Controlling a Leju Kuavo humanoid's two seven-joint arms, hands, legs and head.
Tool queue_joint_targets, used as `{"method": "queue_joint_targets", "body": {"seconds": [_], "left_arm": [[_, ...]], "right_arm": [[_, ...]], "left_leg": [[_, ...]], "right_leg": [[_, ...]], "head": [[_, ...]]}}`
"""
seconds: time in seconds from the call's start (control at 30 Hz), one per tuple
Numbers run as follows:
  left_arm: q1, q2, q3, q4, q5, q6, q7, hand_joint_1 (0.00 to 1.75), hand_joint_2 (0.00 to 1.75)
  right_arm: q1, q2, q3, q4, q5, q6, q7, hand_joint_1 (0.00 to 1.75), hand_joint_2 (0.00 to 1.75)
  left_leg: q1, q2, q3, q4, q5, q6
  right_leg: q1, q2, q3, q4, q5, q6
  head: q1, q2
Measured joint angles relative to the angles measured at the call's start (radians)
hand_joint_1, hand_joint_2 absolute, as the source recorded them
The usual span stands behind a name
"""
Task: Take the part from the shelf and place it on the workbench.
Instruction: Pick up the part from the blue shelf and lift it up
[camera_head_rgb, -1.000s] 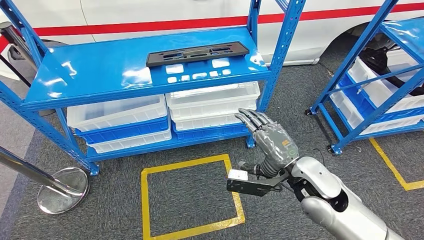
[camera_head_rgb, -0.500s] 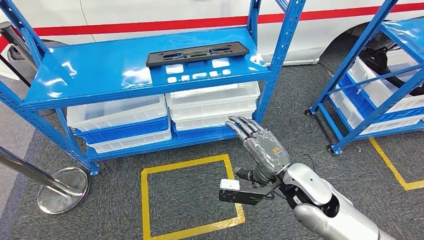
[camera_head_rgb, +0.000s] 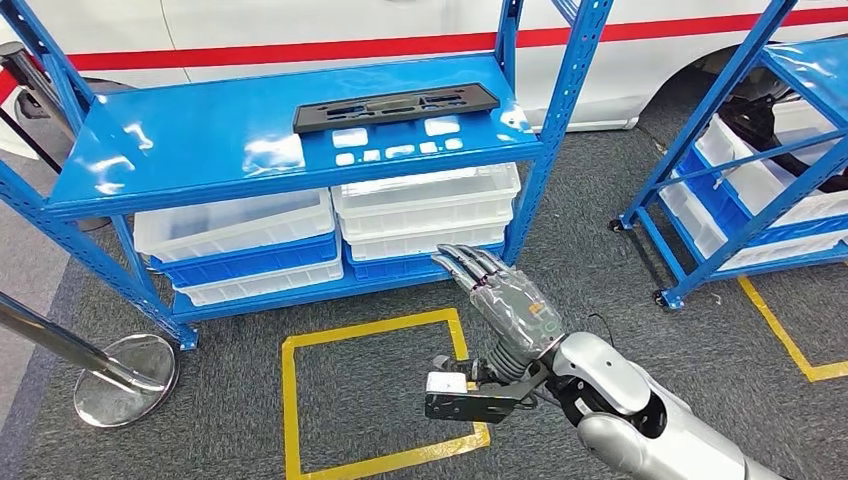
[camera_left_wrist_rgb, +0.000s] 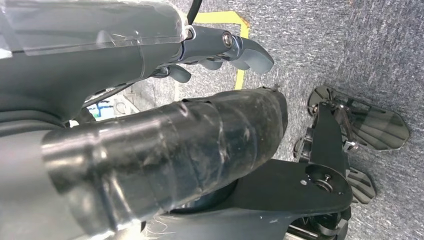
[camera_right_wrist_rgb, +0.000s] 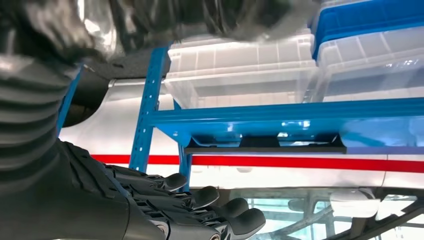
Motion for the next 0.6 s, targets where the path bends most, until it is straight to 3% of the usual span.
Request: {"method": "queue_joint_targets", "body": {"seconds": [0.1,0.17,0.27,0.3,0.33,0.37,0.43,0.47,0.5,0.6], "left_arm": [[0.0,0.002,-0.002,0.0,-0.002,0.0,0.001,0.0,0.0],[-0.001,0.002,-0.002,0.0,-0.002,0.0,0.001,0.0,0.0],[-0.003,0.002,-0.003,0.0,-0.002,-0.001,0.001,0.0,0.0],[-0.003,0.002,-0.003,0.0,-0.002,-0.001,0.001,0.0,0.0],[-0.002,0.002,-0.003,0.0,-0.002,-0.001,0.001,0.0,0.0],[-0.002,0.002,-0.003,0.0,-0.002,-0.001,0.001,0.0,0.0],[-0.003,0.003,-0.003,0.0,-0.004,-0.001,0.002,0.0,0.0],[-0.003,0.004,-0.003,0.0,-0.006,-0.002,0.003,0.0,0.0],[-0.003,0.004,-0.004,0.0,-0.007,-0.002,0.004,0.0,0.0],[-0.001,0.005,-0.005,0.001,-0.008,-0.002,0.006,0.0,0.0]], "right_arm": [[-0.002,0.0,0.006,-0.007,-0.002,0.002,0.0,0.0,0.0],[-0.005,0.0,0.007,-0.012,-0.003,0.001,0.0,0.0,0.0],[-0.005,0.0,0.008,-0.013,-0.003,0.001,0.001,0.0,0.0],[-0.004,0.0,0.009,-0.012,-0.003,0.002,0.001,0.0,0.0],[-0.004,0.0,0.01,-0.012,-0.003,0.002,0.001,0.0,0.0],[-0.004,0.0,0.011,-0.013,-0.004,0.001,0.003,0.0,0.0],[0.01,0.0,0.011,-0.018,0.004,-0.013,0.027,0.0,0.0],[0.027,0.001,0.011,-0.027,0.014,-0.028,0.049,0.0,0.0],[0.049,0.002,0.013,-0.039,0.028,-0.045,0.073,0.0,0.0],[0.1,0.006,0.026,-0.077,0.055,-0.079,0.117,0.0,0.0]], "left_leg": [[0.003,0.001,0.002,-0.009,0.006,0.009],[0.011,0.003,0.009,-0.027,0.017,0.021],[0.014,0.004,0.01,-0.035,0.023,0.027],[0.015,0.004,0.01,-0.034,0.022,0.026],[0.017,0.003,0.011,-0.032,0.02,0.024],[0.02,0.002,0.013,-0.029,0.017,0.019],[0.028,0.0,0.017,-0.02,0.004,0.003],[0.03,-0.003,0.018,-0.013,-0.002,-0.006],[0.029,-0.005,0.016,-0.008,-0.007,-0.015],[0.027,-0.003,0.014,-0.007,-0.013,-0.034]], "right_leg": [[0.0,0.0,0.001,-0.003,0.002,0.007],[-0.001,0.004,-0.012,0.025,-0.018,0.015],[-0.011,0.011,-0.103,0.202,-0.099,0.03],[-0.017,0.011,-0.132,0.253,-0.11,0.035],[-0.023,0.011,-0.146,0.271,-0.101,0.04],[-0.028,0.011,-0.14,0.247,-0.072,0.044],[-0.035,0.005,-0.087,0.124,0.003,0.054],[-0.034,0.002,-0.061,0.066,0.023,0.054],[-0.031,0.001,-0.047,0.032,0.029,0.05],[-0.024,0.007,-0.049,0.026,0.017,0.021]], "head": [[0.0,0.0],[0.0,0.0],[0.001,0.0],[0.001,0.0],[0.001,0.0],[0.001,0.0],[0.002,0.0],[0.004,0.0],[0.006,0.0],[0.006,0.0]]}}
